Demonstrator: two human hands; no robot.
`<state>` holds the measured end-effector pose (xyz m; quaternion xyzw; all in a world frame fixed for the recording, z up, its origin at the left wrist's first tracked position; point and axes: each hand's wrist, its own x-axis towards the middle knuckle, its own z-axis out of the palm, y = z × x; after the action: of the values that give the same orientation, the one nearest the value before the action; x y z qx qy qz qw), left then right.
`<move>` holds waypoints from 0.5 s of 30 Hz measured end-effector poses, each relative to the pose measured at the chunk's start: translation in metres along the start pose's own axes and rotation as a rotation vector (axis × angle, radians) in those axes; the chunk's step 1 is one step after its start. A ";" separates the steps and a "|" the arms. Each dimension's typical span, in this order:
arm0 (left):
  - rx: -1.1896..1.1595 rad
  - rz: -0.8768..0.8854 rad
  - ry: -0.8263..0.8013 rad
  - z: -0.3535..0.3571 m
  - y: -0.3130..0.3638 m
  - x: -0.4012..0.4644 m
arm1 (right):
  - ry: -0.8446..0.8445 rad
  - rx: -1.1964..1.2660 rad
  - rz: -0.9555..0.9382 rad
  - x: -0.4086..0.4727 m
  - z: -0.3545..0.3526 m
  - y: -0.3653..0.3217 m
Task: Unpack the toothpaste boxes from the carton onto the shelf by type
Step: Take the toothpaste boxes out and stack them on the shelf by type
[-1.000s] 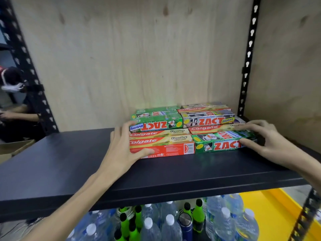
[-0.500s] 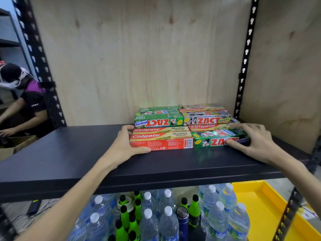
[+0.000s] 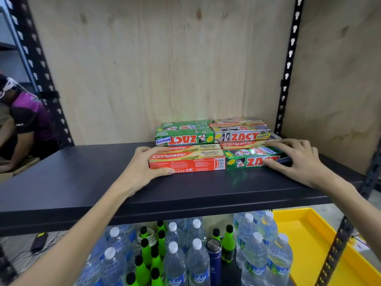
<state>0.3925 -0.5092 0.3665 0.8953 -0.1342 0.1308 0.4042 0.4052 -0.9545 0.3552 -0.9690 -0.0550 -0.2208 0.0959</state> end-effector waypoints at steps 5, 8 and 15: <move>0.121 0.045 0.039 0.003 -0.002 0.001 | -0.022 -0.020 -0.019 0.000 0.001 0.001; 0.249 0.119 0.051 0.007 0.003 0.003 | -0.033 -0.027 -0.024 0.001 0.003 0.003; 0.382 0.158 0.050 0.017 0.005 0.005 | -0.036 -0.034 -0.036 0.000 0.003 0.003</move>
<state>0.3977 -0.5264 0.3607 0.9387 -0.1669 0.2075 0.2188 0.4063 -0.9566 0.3523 -0.9732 -0.0702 -0.2060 0.0745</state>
